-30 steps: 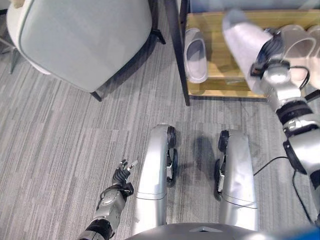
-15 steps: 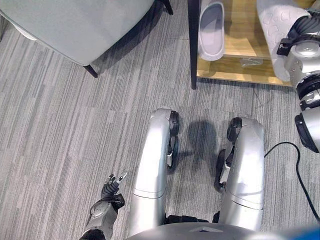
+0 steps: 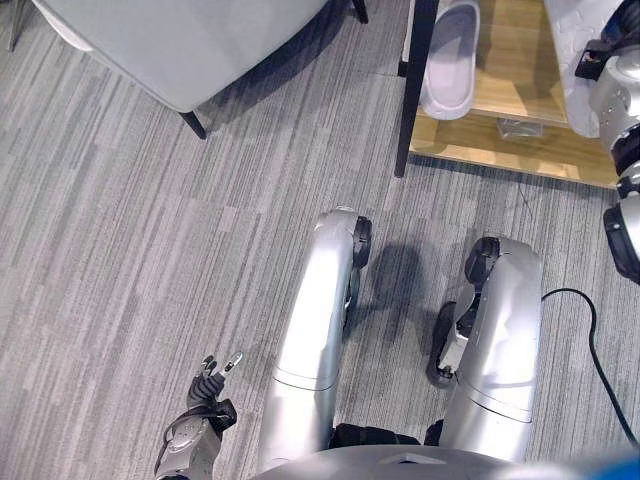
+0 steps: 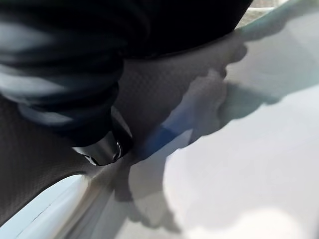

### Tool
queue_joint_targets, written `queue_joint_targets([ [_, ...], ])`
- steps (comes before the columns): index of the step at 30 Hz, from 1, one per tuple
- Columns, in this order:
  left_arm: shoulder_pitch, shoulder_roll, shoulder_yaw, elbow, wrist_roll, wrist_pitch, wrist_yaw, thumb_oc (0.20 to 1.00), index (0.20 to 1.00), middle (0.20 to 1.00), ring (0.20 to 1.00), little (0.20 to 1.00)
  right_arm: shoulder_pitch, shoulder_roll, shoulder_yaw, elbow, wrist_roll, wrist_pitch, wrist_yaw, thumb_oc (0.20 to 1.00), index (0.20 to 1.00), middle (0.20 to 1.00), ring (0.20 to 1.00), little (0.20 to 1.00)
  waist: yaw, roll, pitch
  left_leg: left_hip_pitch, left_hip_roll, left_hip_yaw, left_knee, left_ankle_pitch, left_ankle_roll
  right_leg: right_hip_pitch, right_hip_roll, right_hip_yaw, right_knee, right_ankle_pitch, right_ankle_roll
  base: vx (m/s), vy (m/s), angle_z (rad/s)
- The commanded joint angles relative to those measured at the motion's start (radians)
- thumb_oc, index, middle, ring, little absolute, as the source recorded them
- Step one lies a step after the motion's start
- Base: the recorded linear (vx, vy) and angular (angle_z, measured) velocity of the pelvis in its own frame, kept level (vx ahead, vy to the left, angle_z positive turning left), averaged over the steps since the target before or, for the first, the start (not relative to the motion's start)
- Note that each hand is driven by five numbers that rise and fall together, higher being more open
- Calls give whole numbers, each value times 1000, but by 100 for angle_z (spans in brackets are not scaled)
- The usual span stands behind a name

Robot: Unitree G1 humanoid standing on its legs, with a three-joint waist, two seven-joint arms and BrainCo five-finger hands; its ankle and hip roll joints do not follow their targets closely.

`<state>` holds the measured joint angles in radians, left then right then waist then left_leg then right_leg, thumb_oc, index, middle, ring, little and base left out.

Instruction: Arrange the slippers neatly on the shoe rack.

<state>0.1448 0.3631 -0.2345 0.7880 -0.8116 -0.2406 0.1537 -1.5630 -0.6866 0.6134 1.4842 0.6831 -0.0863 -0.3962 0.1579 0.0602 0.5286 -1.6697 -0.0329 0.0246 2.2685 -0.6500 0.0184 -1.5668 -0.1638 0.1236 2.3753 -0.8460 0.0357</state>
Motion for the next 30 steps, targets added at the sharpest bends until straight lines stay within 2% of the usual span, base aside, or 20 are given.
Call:
queue_joint_targets([
  [1, 42, 71, -45, -62, 9, -14, 17, 1000, 1000, 1000, 1000, 1000, -106, -32, 22, -23, 17, -44, -13, 1000, 1000, 1000, 1000, 1000, 24, 20, -10, 100, 14, -87, 9, -176, -1, -3, -15, 61, -78, 154, -57, 0, 0, 0],
  [11, 53, 95, -64, -72, 52, 0, 21, 1000, 1000, 1000, 1000, 1000, -84, 9, -5, -22, 40, -51, -24, 1000, 1000, 1000, 1000, 1000, 15, 26, -10, 100, 21, -81, 12, -173, -3, -3, -15, 54, -75, 150, -62, 0, 0, 0],
  [14, 39, 96, -95, -53, 61, 23, 4, 1000, 1000, 1000, 1000, 1000, -79, 38, 14, 29, -53, 0, -14, 1000, 1000, 1000, 1000, 1000, 11, 27, -10, 100, 20, -82, 12, -170, -4, -3, -14, 54, -74, 151, -62, 0, 0, 0],
  [16, 21, 97, -126, -64, 56, 47, -16, 1000, 1000, 1000, 1000, 1000, -66, 73, 31, 88, -161, 63, 4, 1000, 1000, 1000, 1000, 1000, 9, 25, -10, 100, 22, -83, 11, -172, -3, -2, -14, 51, -78, 150, -65, 0, 0, 0],
  [21, 19, 109, -145, -83, 55, 61, -29, 1000, 1000, 1000, 1000, 1000, -62, 85, 31, 114, -180, 85, 14, 1000, 1000, 1000, 1000, 1000, 9, 27, -10, 100, 21, -82, 13, -176, -5, -3, -16, 51, -77, 150, -62, 0, 0, 0],
  [23, 37, 120, -149, -84, 65, 81, -44, 1000, 1000, 1000, 1000, 1000, -66, 74, 33, 120, -188, 100, 24, 1000, 1000, 1000, 1000, 1000, 16, 38, -9, 100, 15, -84, 9, -180, -3, -3, -21, 52, -75, 147, -60, 17, 17, 1],
  [25, -65, 81, -184, -5, 25, 85, -29, 1000, 1000, 1000, 1000, 1000, -80, 116, 28, 111, -182, 101, 13, 1000, 1000, 1000, 1000, 1000, 2, 26, -9, 100, 18, -83, 4, -179, -3, -3, -23, 51, -77, 148, -57, 33, 7, 2],
  [26, -95, 69, -193, 59, 47, 87, -17, 1000, 1000, 1000, 1000, 1000, -101, 121, 17, 122, -150, 100, 0, 1000, 1000, 1000, 1000, 1000, 2, 19, -9, 100, 18, -80, 0, -181, -4, -3, -21, 52, -80, 149, -56, 0, 0, 0],
  [30, -103, 50, -185, 154, 74, 75, -25, 1000, 1000, 1000, 1000, 1000, -128, 87, 35, 130, -99, 81, 9, 1000, 1000, 1000, 1000, 1000, 9, 11, -9, 100, 14, -75, -16, -177, -5, -2, -19, 59, -91, 156, -56, 2, 1, -1],
])
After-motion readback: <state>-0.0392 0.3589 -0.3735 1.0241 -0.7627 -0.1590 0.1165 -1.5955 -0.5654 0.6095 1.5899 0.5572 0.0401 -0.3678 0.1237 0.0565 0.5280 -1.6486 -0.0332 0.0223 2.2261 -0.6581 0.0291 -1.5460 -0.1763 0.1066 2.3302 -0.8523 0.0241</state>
